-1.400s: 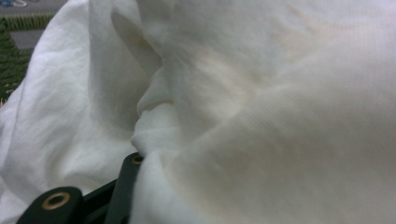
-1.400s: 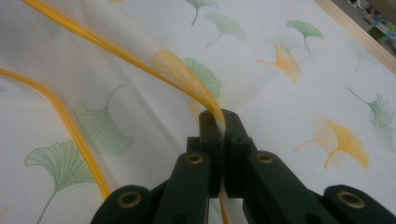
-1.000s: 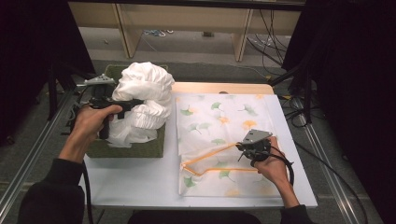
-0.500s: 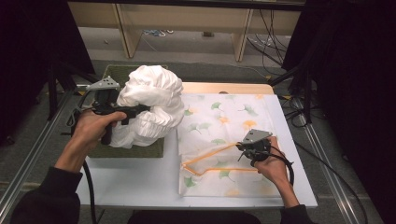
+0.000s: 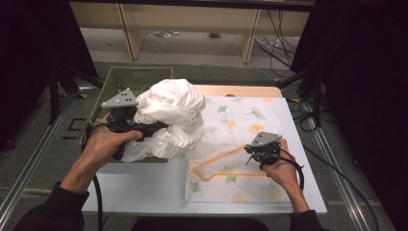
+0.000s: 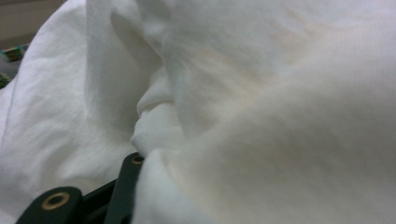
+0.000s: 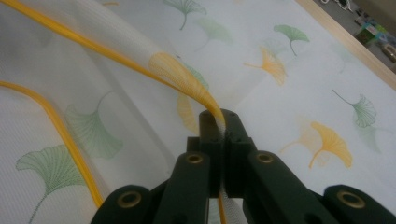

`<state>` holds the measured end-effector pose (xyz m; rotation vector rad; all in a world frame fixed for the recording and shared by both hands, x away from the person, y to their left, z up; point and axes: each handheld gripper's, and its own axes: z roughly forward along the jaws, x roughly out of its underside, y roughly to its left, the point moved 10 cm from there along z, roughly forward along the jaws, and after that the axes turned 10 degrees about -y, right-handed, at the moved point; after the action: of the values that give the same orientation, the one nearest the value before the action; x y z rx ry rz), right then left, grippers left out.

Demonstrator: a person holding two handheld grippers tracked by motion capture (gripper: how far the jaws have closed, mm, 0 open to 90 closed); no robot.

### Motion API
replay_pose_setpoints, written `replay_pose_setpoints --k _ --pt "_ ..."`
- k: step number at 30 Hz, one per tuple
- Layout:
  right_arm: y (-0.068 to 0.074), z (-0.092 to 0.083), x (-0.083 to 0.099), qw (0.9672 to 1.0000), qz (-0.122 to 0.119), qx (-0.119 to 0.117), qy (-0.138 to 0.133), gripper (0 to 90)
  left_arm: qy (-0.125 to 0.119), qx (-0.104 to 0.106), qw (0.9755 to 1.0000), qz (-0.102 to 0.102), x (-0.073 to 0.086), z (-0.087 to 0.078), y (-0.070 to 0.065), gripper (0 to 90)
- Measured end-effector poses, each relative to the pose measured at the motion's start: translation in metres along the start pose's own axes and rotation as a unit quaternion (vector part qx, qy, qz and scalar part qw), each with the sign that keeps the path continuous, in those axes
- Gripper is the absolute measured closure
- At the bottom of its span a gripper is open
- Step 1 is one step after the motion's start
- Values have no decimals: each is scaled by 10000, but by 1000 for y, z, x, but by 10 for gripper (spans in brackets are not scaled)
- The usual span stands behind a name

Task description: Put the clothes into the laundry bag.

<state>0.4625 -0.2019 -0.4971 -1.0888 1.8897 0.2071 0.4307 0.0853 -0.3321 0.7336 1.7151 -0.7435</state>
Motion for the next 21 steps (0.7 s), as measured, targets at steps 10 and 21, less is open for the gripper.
replay_pose_setpoints --k 10,21 --pt "-5 -1 0 9998 171 90 20 899 100 598 9978 282 5 4 -55 580" --pt "-12 -2 -2 9997 176 140 -26 900 376 1399 9883 477 24 8 -122 577"
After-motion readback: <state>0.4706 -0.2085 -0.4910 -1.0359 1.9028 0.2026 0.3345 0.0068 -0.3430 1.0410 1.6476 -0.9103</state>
